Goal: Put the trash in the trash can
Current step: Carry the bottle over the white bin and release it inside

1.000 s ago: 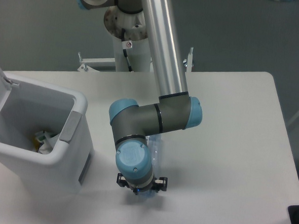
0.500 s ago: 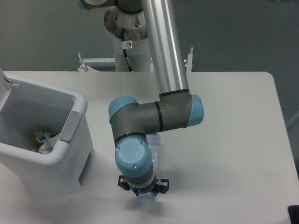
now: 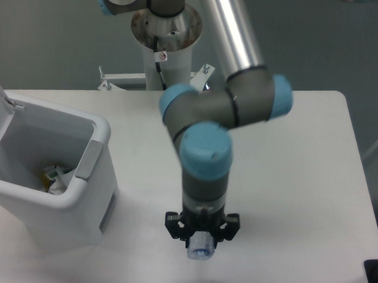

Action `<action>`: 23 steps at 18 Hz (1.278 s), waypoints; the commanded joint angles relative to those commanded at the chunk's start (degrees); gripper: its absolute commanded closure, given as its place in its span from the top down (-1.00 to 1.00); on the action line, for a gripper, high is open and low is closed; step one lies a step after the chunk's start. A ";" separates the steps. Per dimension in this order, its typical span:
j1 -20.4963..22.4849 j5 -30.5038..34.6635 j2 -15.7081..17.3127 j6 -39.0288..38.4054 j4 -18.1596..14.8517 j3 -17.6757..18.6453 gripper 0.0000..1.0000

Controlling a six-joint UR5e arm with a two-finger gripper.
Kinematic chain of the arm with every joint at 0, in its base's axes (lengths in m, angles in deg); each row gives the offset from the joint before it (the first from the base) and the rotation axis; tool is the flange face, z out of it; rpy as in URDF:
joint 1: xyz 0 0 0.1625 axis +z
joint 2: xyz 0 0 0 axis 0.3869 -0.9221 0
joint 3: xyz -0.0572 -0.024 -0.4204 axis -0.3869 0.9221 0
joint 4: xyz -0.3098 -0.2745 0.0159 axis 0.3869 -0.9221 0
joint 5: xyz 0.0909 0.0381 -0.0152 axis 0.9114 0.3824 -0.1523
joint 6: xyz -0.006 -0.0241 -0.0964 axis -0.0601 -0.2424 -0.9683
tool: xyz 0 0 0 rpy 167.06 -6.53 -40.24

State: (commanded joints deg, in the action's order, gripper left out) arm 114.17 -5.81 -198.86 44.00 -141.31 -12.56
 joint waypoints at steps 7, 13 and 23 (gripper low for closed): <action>0.89 -16.45 6.95 -2.02 1.50 -0.18 -0.49; 0.45 -28.75 10.47 -3.43 6.50 -0.26 -0.49; -8.60 -35.81 10.12 -2.64 9.67 1.05 -0.48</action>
State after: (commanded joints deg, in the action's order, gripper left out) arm 105.57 -41.62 -188.75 41.37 -131.63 -11.51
